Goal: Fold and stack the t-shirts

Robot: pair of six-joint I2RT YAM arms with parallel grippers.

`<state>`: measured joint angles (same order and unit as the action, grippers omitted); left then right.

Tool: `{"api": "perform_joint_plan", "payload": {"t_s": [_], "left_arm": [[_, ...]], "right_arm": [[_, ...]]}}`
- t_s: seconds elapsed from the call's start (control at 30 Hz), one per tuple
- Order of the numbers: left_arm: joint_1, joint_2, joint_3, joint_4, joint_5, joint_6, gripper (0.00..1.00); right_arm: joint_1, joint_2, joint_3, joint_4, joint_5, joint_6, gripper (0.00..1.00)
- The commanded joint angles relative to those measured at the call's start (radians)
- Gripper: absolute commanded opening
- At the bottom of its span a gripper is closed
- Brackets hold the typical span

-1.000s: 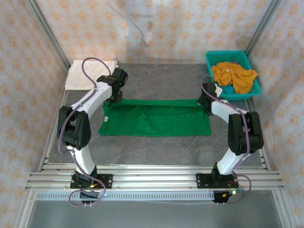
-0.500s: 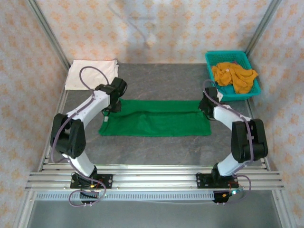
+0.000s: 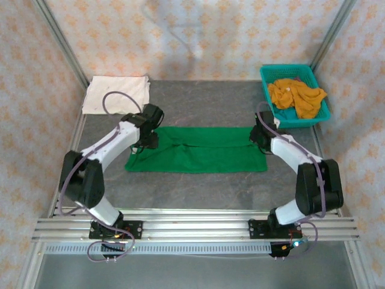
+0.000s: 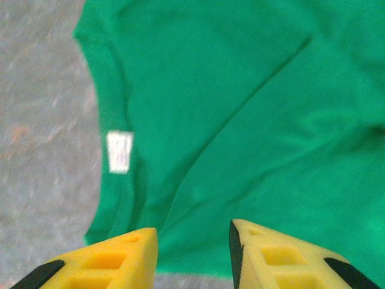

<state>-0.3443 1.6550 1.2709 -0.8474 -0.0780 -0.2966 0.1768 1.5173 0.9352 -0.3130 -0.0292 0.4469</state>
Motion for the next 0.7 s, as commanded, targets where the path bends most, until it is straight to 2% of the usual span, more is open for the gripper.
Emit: {"api": "perform_joint_plan", "payload": {"t_s": [0.0, 0.13, 0.2, 0.3, 0.43, 0.53, 0.6, 0.67], "left_arm": [[0.007, 0.090, 0.086, 0.048, -0.006, 0.054, 0.37], [0.044, 0.187, 0.173, 0.065, 0.016, 0.072, 0.39], [0.062, 0.222, 0.189, 0.092, 0.048, 0.083, 0.44], [0.070, 0.311, 0.231, 0.093, 0.074, 0.104, 0.46], [0.071, 0.386, 0.252, 0.114, 0.098, 0.115, 0.46], [0.071, 0.395, 0.235, 0.136, 0.114, 0.106, 0.41], [0.071, 0.383, 0.210, 0.145, 0.123, 0.101, 0.33], [0.071, 0.357, 0.180, 0.146, 0.125, 0.096, 0.21]], "right_arm": [[0.019, 0.060, 0.056, 0.012, -0.026, -0.006, 0.26], [0.036, 0.096, 0.069, 0.032, -0.038, 0.000, 0.27], [0.038, 0.099, 0.069, 0.033, -0.038, 0.000, 0.27], [0.038, 0.098, 0.055, 0.040, -0.031, -0.001, 0.28], [0.039, 0.106, 0.048, 0.040, -0.032, -0.001, 0.28], [0.038, 0.110, 0.053, 0.035, -0.028, -0.004, 0.28], [0.037, 0.111, 0.055, 0.032, -0.021, -0.006, 0.28], [0.039, 0.111, 0.058, 0.031, -0.020, -0.008, 0.28]]}}
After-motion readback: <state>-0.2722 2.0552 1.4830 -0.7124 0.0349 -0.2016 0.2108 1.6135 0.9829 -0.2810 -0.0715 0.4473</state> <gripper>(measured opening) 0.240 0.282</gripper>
